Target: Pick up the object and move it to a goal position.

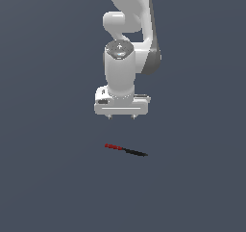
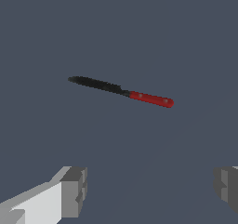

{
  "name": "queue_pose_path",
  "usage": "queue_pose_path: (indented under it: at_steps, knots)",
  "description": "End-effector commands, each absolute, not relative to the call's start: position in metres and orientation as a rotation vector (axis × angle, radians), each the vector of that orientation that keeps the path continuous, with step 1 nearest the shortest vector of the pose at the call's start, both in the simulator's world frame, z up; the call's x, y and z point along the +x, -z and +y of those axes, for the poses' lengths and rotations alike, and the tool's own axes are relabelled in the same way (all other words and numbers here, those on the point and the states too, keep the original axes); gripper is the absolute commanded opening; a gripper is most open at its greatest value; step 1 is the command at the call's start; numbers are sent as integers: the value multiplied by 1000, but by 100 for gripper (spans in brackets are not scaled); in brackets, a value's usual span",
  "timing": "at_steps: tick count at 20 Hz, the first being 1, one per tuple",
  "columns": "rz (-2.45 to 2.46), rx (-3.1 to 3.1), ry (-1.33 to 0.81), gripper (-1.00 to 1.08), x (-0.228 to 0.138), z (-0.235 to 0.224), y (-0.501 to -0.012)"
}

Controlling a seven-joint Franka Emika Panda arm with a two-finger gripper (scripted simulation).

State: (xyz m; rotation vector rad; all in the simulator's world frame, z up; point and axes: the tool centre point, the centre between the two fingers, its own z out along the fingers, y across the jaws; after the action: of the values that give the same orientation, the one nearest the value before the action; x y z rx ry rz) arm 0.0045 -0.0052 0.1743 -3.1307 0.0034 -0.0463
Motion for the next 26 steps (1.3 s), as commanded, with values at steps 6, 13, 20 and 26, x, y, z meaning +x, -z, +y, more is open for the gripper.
queue_pose_path:
  at_steps: [6, 13, 20, 26]
  knots:
    - [-50, -3137, 24, 100, 2, 8, -173]
    - [-80, -3143, 4, 100, -3, 20, -172]
    - [-145, -3142, 4, 100, 1, 20, -169]
    - [-285, -3137, 1, 100, 8, 20, -162]
